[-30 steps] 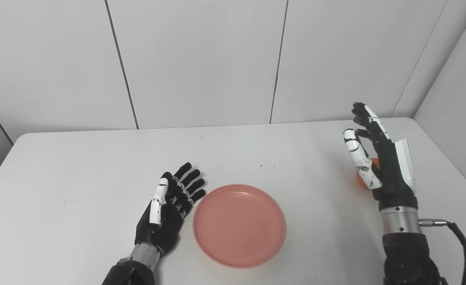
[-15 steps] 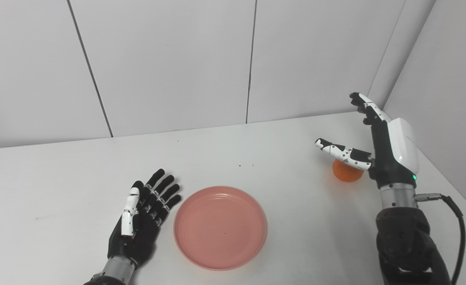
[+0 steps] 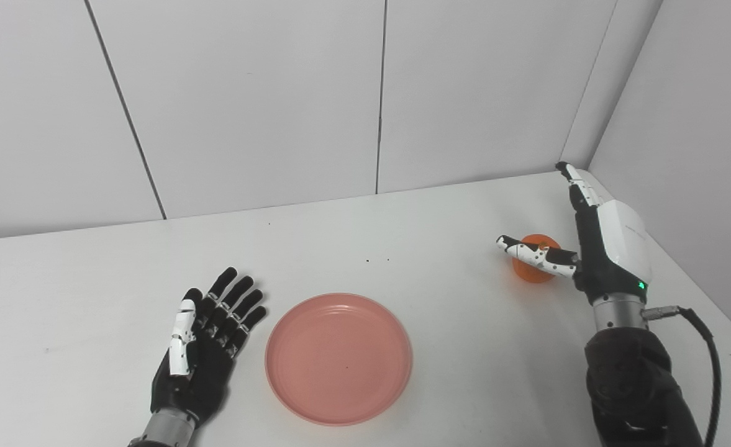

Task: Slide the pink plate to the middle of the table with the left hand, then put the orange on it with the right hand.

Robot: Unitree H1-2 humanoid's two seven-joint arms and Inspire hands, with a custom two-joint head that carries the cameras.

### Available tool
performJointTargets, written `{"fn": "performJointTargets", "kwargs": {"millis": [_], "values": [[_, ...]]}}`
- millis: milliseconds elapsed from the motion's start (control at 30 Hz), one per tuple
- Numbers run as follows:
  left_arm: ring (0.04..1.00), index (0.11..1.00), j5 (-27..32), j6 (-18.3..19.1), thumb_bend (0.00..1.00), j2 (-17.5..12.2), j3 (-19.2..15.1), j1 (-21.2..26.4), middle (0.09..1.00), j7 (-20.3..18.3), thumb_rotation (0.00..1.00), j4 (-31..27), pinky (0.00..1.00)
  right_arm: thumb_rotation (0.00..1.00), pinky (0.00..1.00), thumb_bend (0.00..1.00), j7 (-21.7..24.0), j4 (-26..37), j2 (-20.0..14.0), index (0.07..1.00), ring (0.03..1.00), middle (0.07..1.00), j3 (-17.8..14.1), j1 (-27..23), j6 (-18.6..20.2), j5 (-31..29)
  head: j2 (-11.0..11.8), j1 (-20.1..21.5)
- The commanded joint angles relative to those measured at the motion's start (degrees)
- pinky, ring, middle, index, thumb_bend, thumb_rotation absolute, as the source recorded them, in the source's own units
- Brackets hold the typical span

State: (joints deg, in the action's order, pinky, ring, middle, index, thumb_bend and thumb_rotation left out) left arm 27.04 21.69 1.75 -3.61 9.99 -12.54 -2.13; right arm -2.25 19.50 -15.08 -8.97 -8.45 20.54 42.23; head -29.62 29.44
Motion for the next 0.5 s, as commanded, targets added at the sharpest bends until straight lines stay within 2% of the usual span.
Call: {"fn": "performJointTargets", "kwargs": {"millis": [0,467], "values": [[0.877,0.875,-0.46,0.29,0.33,-0.53,0.20,-0.74,0.880,-0.14,1.00,0.94,0.88,0.44,0.77,0.99,-1.06,-0.55,-1.67,0.913,0.869,0.914,-0.18,-0.93,0.25,0.94,0.22,0.38],[0.877,0.880,0.75,0.50,0.31,-1.35,-0.42,-0.76,0.883,-0.61,1.00,1.52,0.88,0.45,0.75,1.00,-1.26,-8.60,-3.00,0.924,0.864,0.913,0.92,-2.63,2.99,1.94,0.46,2.02]]}}
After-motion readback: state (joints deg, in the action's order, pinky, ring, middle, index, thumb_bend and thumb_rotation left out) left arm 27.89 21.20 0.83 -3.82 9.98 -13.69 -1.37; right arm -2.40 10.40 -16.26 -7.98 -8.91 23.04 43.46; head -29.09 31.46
